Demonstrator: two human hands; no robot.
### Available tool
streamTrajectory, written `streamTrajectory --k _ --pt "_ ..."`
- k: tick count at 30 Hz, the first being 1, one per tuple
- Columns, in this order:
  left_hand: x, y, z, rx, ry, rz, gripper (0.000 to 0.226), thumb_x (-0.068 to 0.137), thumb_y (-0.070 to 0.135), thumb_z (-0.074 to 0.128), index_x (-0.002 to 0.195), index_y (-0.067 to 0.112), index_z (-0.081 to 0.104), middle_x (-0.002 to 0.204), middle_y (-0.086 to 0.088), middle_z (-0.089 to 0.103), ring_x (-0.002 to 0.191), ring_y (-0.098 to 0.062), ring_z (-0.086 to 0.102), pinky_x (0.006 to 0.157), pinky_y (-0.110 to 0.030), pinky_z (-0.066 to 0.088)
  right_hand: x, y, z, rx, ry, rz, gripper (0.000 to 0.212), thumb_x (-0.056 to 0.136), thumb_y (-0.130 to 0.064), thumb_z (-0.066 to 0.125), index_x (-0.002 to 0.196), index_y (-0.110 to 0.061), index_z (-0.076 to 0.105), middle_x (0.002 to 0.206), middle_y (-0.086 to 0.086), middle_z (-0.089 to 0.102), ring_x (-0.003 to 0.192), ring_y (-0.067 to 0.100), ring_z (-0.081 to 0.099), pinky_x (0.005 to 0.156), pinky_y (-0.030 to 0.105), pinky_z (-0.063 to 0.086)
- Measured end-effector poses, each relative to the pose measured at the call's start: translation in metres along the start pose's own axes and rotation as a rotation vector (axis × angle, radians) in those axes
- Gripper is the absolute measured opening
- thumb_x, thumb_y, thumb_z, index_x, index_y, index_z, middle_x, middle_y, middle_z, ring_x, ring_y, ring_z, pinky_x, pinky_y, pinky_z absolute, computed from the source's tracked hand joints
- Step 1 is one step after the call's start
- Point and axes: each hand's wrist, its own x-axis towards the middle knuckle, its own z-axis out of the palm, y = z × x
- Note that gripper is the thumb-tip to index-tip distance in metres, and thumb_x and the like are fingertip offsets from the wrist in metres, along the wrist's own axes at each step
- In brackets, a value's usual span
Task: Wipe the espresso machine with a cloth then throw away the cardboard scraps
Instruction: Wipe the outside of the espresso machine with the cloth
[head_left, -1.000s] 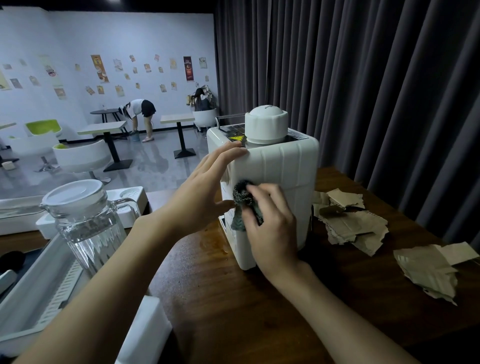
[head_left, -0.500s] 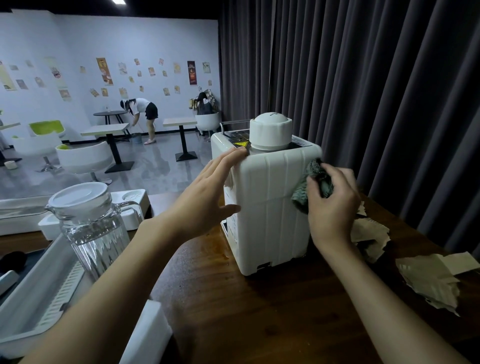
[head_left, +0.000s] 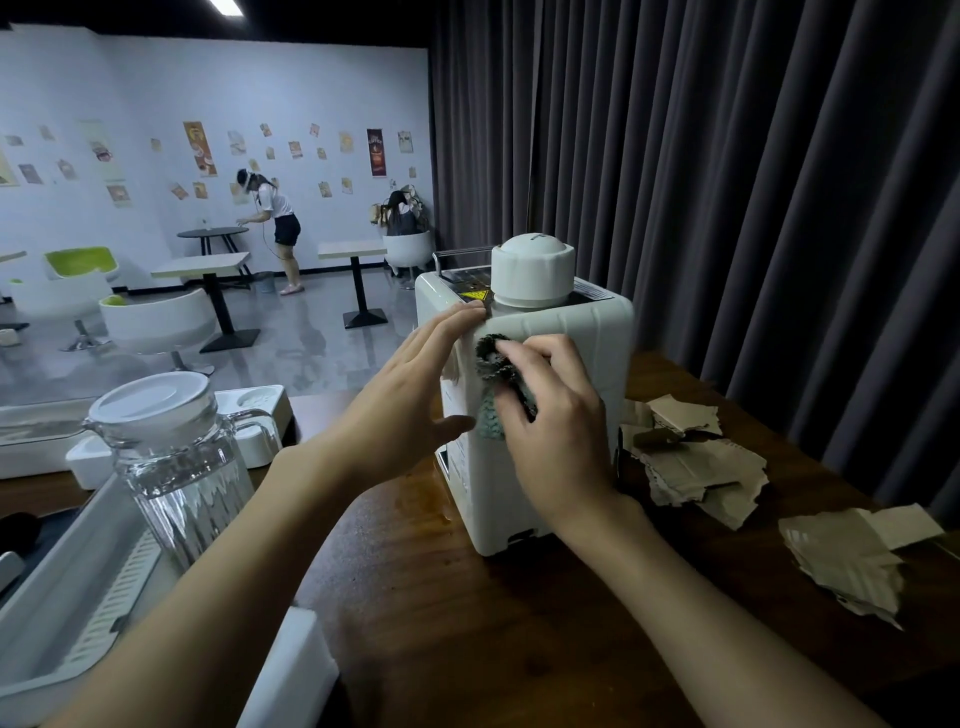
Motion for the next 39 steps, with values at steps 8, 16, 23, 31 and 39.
streamTrajectory --k 8,16,23,31,39 --pt "0.000 0.001 -0.001 0.032 -0.015 -0.012 0.102 0.074 0.016 0.087 0.153 0.027 0.023 0.161 0.009 0.026 0.149 -0.012 0.026 0.122 -0.037 0.028 0.030 0.057 -0.037 -0.088 0.218 0.256 0.032 0.088 -0.004 0.065 0.120 -0.001 0.065 0.107 0.010 0.059 0.098 0.014 0.055 0.087 0.005 0.035" --pt "0.000 0.000 0.001 0.017 0.006 -0.011 0.102 0.073 0.014 0.088 0.153 0.028 0.025 0.161 0.009 0.027 0.149 -0.010 0.026 0.122 -0.036 0.027 0.014 0.010 -0.008 -0.026 0.110 0.136 0.036 0.084 0.000 0.067 0.119 -0.005 0.067 0.107 0.008 0.060 0.096 0.016 0.056 0.086 0.013 0.039" --pt "0.000 0.001 0.000 -0.038 0.015 -0.003 0.103 0.073 0.009 0.088 0.154 0.023 0.025 0.160 0.005 0.031 0.149 -0.011 0.029 0.120 -0.041 0.032 0.003 -0.006 0.002 0.011 -0.006 -0.021 0.033 0.085 -0.001 0.067 0.118 -0.005 0.066 0.106 0.005 0.059 0.094 0.016 0.057 0.081 0.022 0.045" --pt "0.001 0.002 -0.001 -0.003 -0.013 -0.024 0.101 0.074 0.013 0.087 0.153 0.025 0.024 0.161 0.006 0.029 0.149 -0.014 0.027 0.121 -0.044 0.030 0.025 0.057 -0.035 -0.065 0.163 0.190 0.033 0.087 -0.002 0.066 0.120 -0.001 0.065 0.107 0.008 0.058 0.097 0.014 0.055 0.087 0.001 0.033" --pt "0.000 0.003 0.001 0.004 0.006 -0.017 0.101 0.073 0.013 0.087 0.152 0.025 0.026 0.160 0.005 0.030 0.148 -0.015 0.029 0.121 -0.044 0.031 0.021 0.048 -0.026 -0.055 0.205 0.205 0.033 0.086 -0.001 0.066 0.119 -0.001 0.065 0.107 0.010 0.059 0.098 0.007 0.052 0.088 0.003 0.034"
